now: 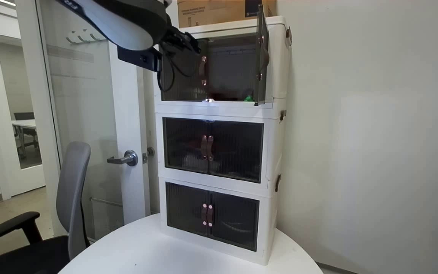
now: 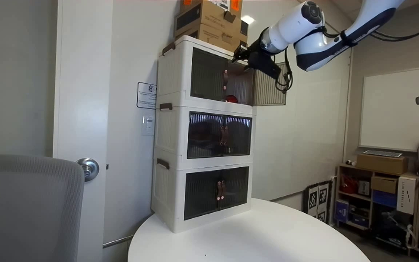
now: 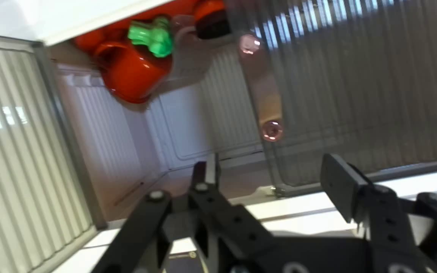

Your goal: Close the open doors of the cabinet

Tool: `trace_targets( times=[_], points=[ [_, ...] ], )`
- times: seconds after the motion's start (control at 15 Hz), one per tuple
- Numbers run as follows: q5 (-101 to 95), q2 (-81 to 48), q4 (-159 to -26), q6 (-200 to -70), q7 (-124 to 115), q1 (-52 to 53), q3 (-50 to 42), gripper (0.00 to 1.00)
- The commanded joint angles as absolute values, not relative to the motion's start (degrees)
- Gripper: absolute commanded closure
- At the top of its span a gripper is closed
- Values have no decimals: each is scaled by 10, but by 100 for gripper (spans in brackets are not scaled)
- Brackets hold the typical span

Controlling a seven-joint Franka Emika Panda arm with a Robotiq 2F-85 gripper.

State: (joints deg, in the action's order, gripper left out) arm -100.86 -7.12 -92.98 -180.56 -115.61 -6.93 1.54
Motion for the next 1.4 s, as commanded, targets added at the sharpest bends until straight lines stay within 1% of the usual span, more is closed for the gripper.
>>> trace_targets(
  times=[0.0, 0.27, 0.33, 0.47, 0.67, 0.8, 0.93, 1.0, 1.07, 1.13, 1.2, 1.27, 1.33],
  points=[
    [-906, 12, -1075, -1780, -999, -68, -18, 0],
    [-806, 68, -1189, -1738, -831, -56, -23, 0],
    [-772, 77, -1214, -1740, -789, -50, -21, 0],
    [-687, 77, -1246, -1789, -712, -37, -23, 0],
    [-542, 77, -1297, -1843, -583, 38, -65, 0],
    [-448, 79, -1331, -1837, -513, 118, -98, 0],
    [-354, 97, -1354, -1765, -482, 209, -133, 0],
    [-307, 113, -1350, -1699, -459, 251, -149, 0],
    [-259, 119, -1348, -1657, -422, 266, -157, 0],
    [-210, 120, -1333, -1609, -381, 262, -151, 0],
    [-177, 116, -1313, -1564, -348, 166, -66, 0],
    [-234, 121, -1289, -1512, -387, 197, -107, 0],
    [-244, 127, -1271, -1465, -378, 172, -90, 0]
  ],
)
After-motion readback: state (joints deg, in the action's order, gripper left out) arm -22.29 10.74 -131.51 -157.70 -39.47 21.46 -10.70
